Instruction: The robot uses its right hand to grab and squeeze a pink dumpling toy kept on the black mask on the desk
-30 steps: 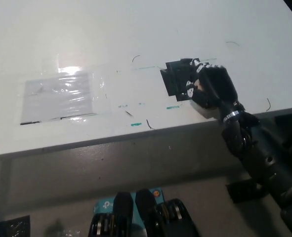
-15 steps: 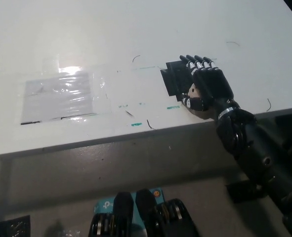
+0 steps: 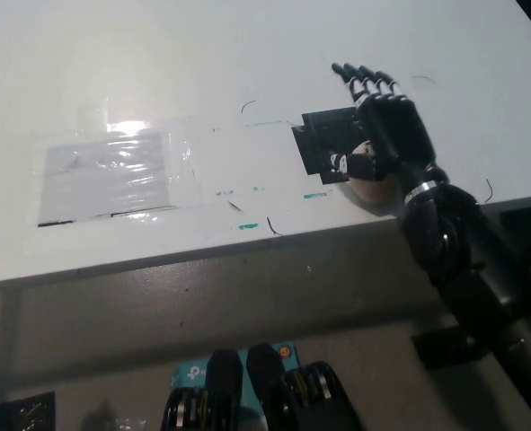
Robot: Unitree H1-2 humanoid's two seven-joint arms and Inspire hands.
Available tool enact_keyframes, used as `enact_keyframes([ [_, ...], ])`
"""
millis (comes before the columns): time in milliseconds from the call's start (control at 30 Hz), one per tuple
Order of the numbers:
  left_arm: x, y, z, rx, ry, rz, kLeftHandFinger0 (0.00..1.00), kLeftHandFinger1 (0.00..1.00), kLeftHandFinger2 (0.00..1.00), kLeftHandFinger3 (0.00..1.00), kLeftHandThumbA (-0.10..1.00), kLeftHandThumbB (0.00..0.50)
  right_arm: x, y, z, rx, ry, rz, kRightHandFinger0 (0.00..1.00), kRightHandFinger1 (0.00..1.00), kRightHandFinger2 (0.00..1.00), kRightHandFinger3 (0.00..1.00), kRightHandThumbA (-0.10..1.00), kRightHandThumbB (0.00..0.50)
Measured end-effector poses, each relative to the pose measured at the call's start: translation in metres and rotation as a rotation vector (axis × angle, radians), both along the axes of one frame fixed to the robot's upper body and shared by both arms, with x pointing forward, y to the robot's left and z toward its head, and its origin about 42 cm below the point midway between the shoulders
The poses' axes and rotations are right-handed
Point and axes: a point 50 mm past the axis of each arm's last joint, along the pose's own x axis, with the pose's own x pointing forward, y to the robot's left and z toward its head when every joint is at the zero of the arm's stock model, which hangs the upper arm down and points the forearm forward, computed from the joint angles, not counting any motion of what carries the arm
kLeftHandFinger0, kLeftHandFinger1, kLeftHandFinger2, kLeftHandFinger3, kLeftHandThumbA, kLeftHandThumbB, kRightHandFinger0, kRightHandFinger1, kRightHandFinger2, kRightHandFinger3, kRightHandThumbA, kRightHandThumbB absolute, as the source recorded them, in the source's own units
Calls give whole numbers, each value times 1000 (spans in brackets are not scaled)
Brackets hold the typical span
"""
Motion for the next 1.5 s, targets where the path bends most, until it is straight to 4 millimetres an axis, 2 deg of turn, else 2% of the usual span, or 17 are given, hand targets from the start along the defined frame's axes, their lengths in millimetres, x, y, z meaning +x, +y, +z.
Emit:
enact_keyframes([
  [167,-1,0,-1,-2,4,0,0,33,142,126,1000,500,-19,-12,28,107,-35,21,1000,1000,1000,1000,797,348],
  [267,-1,0,-2,-4,6,-2,0,38,135,117,1000,500,-28,-20,37,147,-42,25,1000,1000,1000,1000,733,290],
  [333,-1,1,-3,-5,9,-2,0,23,120,112,1000,500,-35,-29,36,181,-32,18,1000,1000,1000,1000,621,241],
  [367,-2,1,-4,-5,12,-1,0,22,119,110,1000,500,-39,-32,36,194,-32,17,1000,1000,1000,1000,614,231],
  [433,-2,1,-4,-6,13,0,0,26,120,114,1000,500,-46,-43,28,221,-10,2,1000,1000,1000,1000,481,192],
  [500,-3,1,-4,-5,13,1,0,17,115,115,1000,500,-51,-54,19,255,19,-15,1000,1000,1000,1000,233,167],
  [567,-2,1,-4,-5,12,0,0,25,126,121,1000,500,-57,-66,11,311,45,-34,782,1000,1000,1000,76,134],
  [600,-2,1,-4,-5,11,0,0,24,128,121,1000,500,-61,-73,4,347,58,-48,719,930,1000,1000,61,135],
  [633,-2,1,-4,-5,12,1,0,25,131,136,1000,500,-65,-79,-3,376,74,-63,630,764,940,992,38,130],
  [700,-2,1,-5,-5,13,1,0,18,128,133,1000,500,-73,-89,-19,421,110,-87,492,566,709,906,-11,112],
  [767,-2,1,-5,-5,12,1,0,19,125,121,1000,500,-81,-98,-33,470,137,-112,375,461,598,837,-67,119],
  [933,-2,1,-5,-5,12,1,0,24,131,123,1000,500,-105,-115,-73,639,214,-188,271,359,543,797,-81,104],
  [1033,-2,1,-5,-5,12,1,0,27,141,134,1000,500,-120,-121,-95,709,263,-227,231,338,553,867,4,115],
  [1133,-2,1,-5,-5,11,1,0,31,134,122,1000,500,-133,-127,-112,778,299,-263,218,324,542,904,-4,114],
  [1333,-2,2,-5,-5,11,2,0,24,133,139,1000,500,-152,-129,-134,937,346,-315,198,314,496,893,-4,115],
  [1367,-2,1,-5,-5,11,2,0,18,124,132,1000,500,-154,-128,-136,958,351,-320,144,271,438,874,43,125],
  [1500,-2,1,-5,-5,11,1,0,24,134,131,1000,500,-156,-127,-142,1053,360,-357,84,202,365,827,105,117],
])
